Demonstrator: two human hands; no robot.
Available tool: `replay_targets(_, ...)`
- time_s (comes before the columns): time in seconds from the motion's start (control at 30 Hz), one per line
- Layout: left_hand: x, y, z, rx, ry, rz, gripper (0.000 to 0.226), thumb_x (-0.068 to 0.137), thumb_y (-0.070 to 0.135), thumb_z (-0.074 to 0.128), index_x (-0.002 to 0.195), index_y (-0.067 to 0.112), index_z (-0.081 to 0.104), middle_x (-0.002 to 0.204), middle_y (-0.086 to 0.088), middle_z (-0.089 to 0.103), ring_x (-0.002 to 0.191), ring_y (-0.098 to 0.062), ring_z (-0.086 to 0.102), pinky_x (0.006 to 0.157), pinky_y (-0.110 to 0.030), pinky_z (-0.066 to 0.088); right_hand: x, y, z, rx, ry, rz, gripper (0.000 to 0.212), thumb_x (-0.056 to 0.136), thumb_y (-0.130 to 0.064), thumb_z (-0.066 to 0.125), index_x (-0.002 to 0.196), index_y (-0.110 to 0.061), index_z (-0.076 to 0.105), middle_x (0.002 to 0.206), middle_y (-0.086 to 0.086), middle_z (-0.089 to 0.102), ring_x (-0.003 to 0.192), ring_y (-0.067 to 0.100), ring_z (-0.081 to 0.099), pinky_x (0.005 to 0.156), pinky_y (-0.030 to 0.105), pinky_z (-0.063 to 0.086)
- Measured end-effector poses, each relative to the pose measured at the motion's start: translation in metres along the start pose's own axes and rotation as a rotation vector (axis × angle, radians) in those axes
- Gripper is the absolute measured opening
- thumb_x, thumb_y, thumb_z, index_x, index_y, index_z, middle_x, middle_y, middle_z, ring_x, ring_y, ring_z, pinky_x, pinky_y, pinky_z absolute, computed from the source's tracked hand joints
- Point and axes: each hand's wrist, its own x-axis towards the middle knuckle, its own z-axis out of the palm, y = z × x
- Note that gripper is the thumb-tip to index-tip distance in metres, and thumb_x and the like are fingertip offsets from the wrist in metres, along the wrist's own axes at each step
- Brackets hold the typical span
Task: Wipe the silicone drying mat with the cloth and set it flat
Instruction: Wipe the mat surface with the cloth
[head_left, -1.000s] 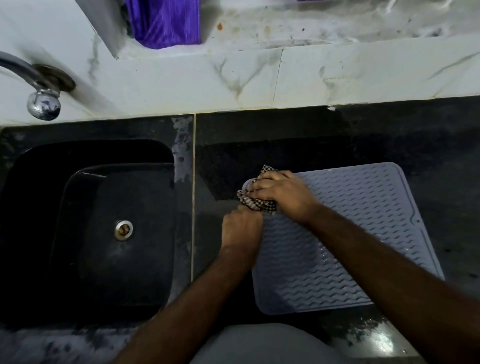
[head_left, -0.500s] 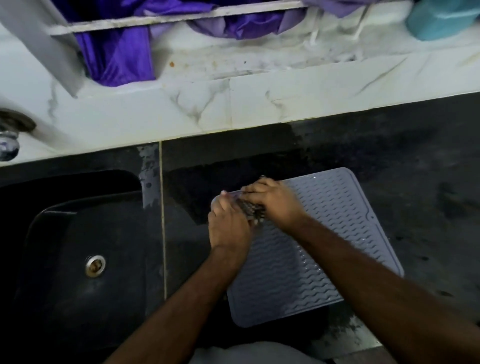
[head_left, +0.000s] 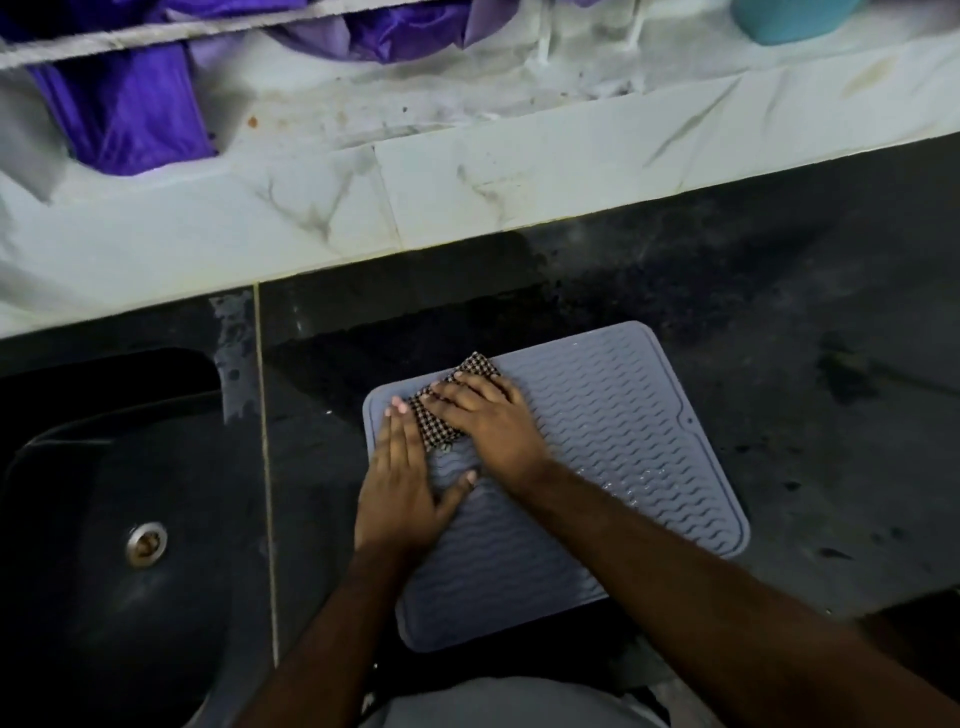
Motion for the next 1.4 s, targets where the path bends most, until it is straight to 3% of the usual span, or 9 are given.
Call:
replay_targets(0.27,-0.011,-0.037,-0.02,0.028,-0.086,0.099,0.1,0.095,0.075,0.03,0.16,0.005,-0.002,0.168,-0.007,-0.007,0.155,-0.014,-0.009,0.126,-0.032,0.006,0.002,-0.039,0.004,-0.059,-0.019,0.121,0.048,0.099,-0.031,0.042,0.146,-0.039,0.039,0.152,-0.012,0.038,0.138,0.02,0.03,0.107,0.05,0.025)
replay_targets(0.43,-0.009,-0.061,-0.034,0.069,-0.128,0.109,0.1,0.094,0.078,0.027,0.159,0.01,-0.006,0.166,-0.003,-0.008,0.154,-0.013,-0.004,0.126,-0.034,0.009,0.013,-0.055,-0.007,-0.1,-0.054,0.139,0.05,0.098,-0.029,0.047,0.146,-0.035,0.038,0.152,-0.008,0.039,0.133,0.024,0.032,0.101,0.054,0.028)
replay_targets(0.63,-0.046,-0.115,-0.059,0.183,-0.163,-0.02,0.089,0.094,0.076,0.002,0.159,0.017,-0.009,0.166,0.001,-0.011,0.154,-0.011,-0.008,0.126,-0.036,0.002,0.017,-0.07,-0.01,-0.08,-0.076,0.165,0.062,0.091,-0.018,0.047,0.148,-0.036,0.032,0.153,-0.007,0.034,0.132,0.027,0.03,0.101,0.056,0.026)
replay_targets(0.73,-0.048,-0.086,-0.061,-0.001,-0.046,-0.082,0.079,0.102,0.064,0.026,0.161,0.014,0.008,0.165,0.001,0.003,0.154,-0.012,0.0,0.124,-0.031,0.003,0.019,-0.07,-0.005,-0.059,-0.057,0.195,0.059,0.09,-0.021,0.038,0.146,-0.039,0.034,0.151,-0.009,0.036,0.132,0.025,0.03,0.101,0.055,0.025)
replay_targets(0.87,-0.027,-0.051,-0.059,-0.129,0.065,-0.17,0.062,0.104,0.044,0.04,0.154,0.008,0.032,0.151,-0.014,0.044,0.138,-0.028,0.039,0.114,-0.039,0.034,0.017,-0.073,0.001,-0.062,-0.039,0.204,0.054,0.093,-0.023,0.041,0.144,-0.04,0.037,0.15,-0.011,0.039,0.131,0.025,0.03,0.1,0.055,0.027)
replay_targets(1.0,-0.017,-0.041,-0.054,-0.336,0.138,-0.368,0.046,0.099,0.025,0.051,0.143,0.012,0.044,0.131,-0.013,0.047,0.117,-0.028,0.049,0.097,-0.042,0.046,0.016,-0.07,0.003,-0.074,-0.039,0.215,0.057,0.092,-0.02,0.047,0.144,-0.041,0.034,0.15,-0.011,0.039,0.131,0.024,0.032,0.102,0.055,0.027)
replay_targets(1.13,-0.012,-0.026,-0.046,-0.459,0.151,-0.684,0.034,0.096,0.028,0.059,0.124,0.009,0.056,0.121,-0.014,0.053,0.105,-0.03,0.06,0.092,-0.043,0.051,0.014,-0.069,0.009,-0.064,-0.029,0.224,0.055,0.093,-0.034,0.054,0.143,-0.044,0.033,0.148,-0.012,0.04,0.131,0.023,0.032,0.102,0.054,0.026)
replay_targets(1.27,-0.008,-0.014,-0.051,-0.429,0.073,-0.767,0.036,0.101,0.04,0.05,0.108,0.006,0.06,0.111,-0.017,0.062,0.101,-0.035,0.062,0.086,-0.045,0.052,0.015,-0.066,0.01,-0.066,-0.032,0.221,0.06,0.088,-0.047,0.062,0.141,-0.045,0.034,0.147,-0.015,0.041,0.129,0.019,0.031,0.098,0.05,0.028)
replay_targets(1.4,-0.015,-0.008,-0.059,-0.472,0.069,-0.765,0.028,0.106,0.042,0.033,0.103,0.018,0.047,0.098,-0.012,0.062,0.088,-0.033,0.063,0.079,-0.046,0.054,0.01,-0.062,-0.001,-0.048,-0.043,0.178,0.056,0.093,-0.025,0.05,0.144,-0.043,0.035,0.15,-0.015,0.039,0.132,0.019,0.033,0.1,0.046,0.029)
